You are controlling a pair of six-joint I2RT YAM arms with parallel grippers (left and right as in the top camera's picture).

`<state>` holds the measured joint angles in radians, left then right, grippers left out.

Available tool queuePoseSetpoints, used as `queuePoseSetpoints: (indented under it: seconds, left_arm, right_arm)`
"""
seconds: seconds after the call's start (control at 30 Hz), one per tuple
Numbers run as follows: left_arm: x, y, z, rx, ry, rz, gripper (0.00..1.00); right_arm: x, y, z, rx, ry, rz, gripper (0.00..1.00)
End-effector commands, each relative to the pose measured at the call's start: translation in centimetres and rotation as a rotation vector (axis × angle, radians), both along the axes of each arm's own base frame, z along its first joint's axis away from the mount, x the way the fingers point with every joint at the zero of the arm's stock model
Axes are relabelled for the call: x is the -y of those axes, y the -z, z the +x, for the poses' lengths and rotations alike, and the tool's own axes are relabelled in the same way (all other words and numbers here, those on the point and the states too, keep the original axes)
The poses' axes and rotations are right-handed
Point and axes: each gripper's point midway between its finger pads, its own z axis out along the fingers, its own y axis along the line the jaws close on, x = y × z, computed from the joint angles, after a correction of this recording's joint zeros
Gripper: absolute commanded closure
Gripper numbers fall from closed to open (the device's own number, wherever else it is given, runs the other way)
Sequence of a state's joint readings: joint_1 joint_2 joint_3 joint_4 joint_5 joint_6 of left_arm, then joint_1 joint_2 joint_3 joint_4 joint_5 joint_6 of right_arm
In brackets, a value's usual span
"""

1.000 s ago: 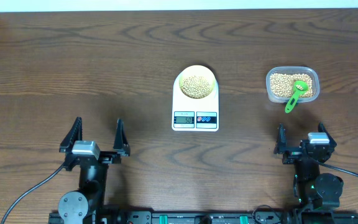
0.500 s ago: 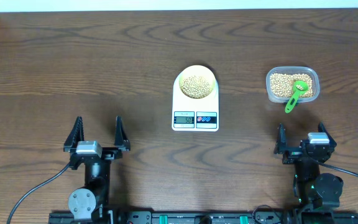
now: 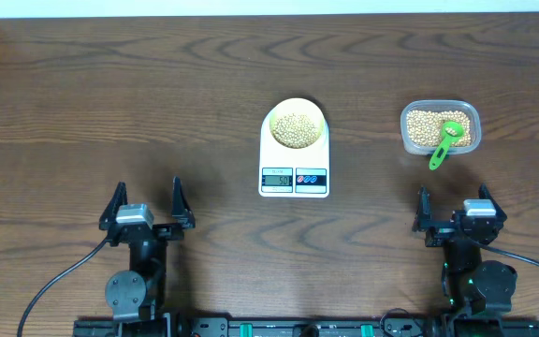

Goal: Scoop item into bowl and weigh 50g on scale

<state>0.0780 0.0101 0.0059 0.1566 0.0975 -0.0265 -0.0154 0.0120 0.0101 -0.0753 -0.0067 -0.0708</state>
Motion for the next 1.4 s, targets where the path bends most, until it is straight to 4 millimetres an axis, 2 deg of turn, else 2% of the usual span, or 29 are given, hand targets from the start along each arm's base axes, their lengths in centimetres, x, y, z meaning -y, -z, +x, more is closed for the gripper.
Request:
queuePoseSetpoints:
  seconds: [0.0, 0.37, 0.53, 0.73, 0.97, 1.37]
  left_arm:
    - [-0.4, 0.6, 0.0, -0.022, -0.017, -0.029, 0.02]
    - [-1.0, 2.9, -0.1, -0.107, -0.054, -0.141, 0.02]
    - [-0.9, 3.9, -0.1, -0.151, -0.05, -0.11, 0.02]
    - [0.5, 5.3, -0.2, -0.212, 0.029, -0.018, 0.02]
    - [0.5, 5.3, -0.2, -0.214, 0.032, 0.06, 0.02]
    - [0.0, 5.4, -0.3, -0.218, 0.005, 0.051, 0.02]
  right_arm:
    - [-0.1, 0.1, 0.0, 0.002, -0.006, -0.013, 0.01]
    - [-0.1, 0.1, 0.0, 0.002, -0.006, -0.013, 0.01]
    - [-0.1, 0.1, 0.0, 0.002, -0.006, -0.013, 0.01]
    - [-0.1, 0.1, 0.0, 0.002, -0.006, -0.013, 0.01]
    - [-0.1, 0.1, 0.0, 0.002, -0.006, -0.013, 0.01]
    - [-0.1, 0.1, 0.0, 0.002, -0.006, -0.013, 0.01]
